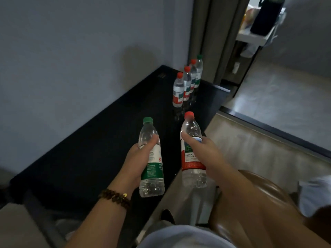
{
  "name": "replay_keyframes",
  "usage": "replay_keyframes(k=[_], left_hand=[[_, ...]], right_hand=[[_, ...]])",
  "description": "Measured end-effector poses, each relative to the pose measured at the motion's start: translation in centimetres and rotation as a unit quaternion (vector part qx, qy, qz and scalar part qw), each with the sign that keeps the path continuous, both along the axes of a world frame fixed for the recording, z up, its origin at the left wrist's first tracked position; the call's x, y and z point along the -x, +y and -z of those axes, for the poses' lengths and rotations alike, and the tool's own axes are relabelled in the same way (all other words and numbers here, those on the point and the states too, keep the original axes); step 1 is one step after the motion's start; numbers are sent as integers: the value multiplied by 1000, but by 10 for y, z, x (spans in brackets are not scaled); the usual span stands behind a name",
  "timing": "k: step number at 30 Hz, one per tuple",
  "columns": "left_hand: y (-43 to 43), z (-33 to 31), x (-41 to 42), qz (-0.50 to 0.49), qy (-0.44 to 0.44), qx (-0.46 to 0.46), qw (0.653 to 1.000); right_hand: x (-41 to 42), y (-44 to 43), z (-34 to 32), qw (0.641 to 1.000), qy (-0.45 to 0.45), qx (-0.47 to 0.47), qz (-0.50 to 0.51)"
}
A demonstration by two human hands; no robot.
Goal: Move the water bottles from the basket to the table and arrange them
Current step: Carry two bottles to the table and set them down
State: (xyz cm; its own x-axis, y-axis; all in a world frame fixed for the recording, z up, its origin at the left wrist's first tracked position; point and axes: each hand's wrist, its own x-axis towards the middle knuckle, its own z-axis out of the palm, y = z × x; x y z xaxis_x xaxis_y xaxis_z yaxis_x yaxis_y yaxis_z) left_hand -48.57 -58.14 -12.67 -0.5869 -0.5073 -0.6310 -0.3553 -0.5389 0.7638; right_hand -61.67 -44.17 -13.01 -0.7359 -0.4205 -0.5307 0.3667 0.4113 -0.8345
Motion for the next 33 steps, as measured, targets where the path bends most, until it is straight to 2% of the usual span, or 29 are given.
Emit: replay_keyframes(k=[8, 15, 19, 25, 30, 33], left_hand=[[-62, 6, 54, -27, 8, 6, 1000], [-103, 33, 64, -143, -27, 30, 989], [-112, 43, 88, -201, -53, 33, 978], [-101, 60, 171, -274, -73, 92, 955], [-73, 60, 255, -283, -67, 144, 946], [-62, 55, 302, -250, -66, 185, 948]], right_hand=[[64, -76, 7, 997, 3, -31, -69], [99, -143, 22, 980, -11, -12, -197], [137, -166, 29, 958, -11, 7, -287], [232, -194, 51, 912, 14, 5, -410], [333, -186, 60, 868, 38, 17, -495], [388, -175, 58, 853, 44, 33, -518]])
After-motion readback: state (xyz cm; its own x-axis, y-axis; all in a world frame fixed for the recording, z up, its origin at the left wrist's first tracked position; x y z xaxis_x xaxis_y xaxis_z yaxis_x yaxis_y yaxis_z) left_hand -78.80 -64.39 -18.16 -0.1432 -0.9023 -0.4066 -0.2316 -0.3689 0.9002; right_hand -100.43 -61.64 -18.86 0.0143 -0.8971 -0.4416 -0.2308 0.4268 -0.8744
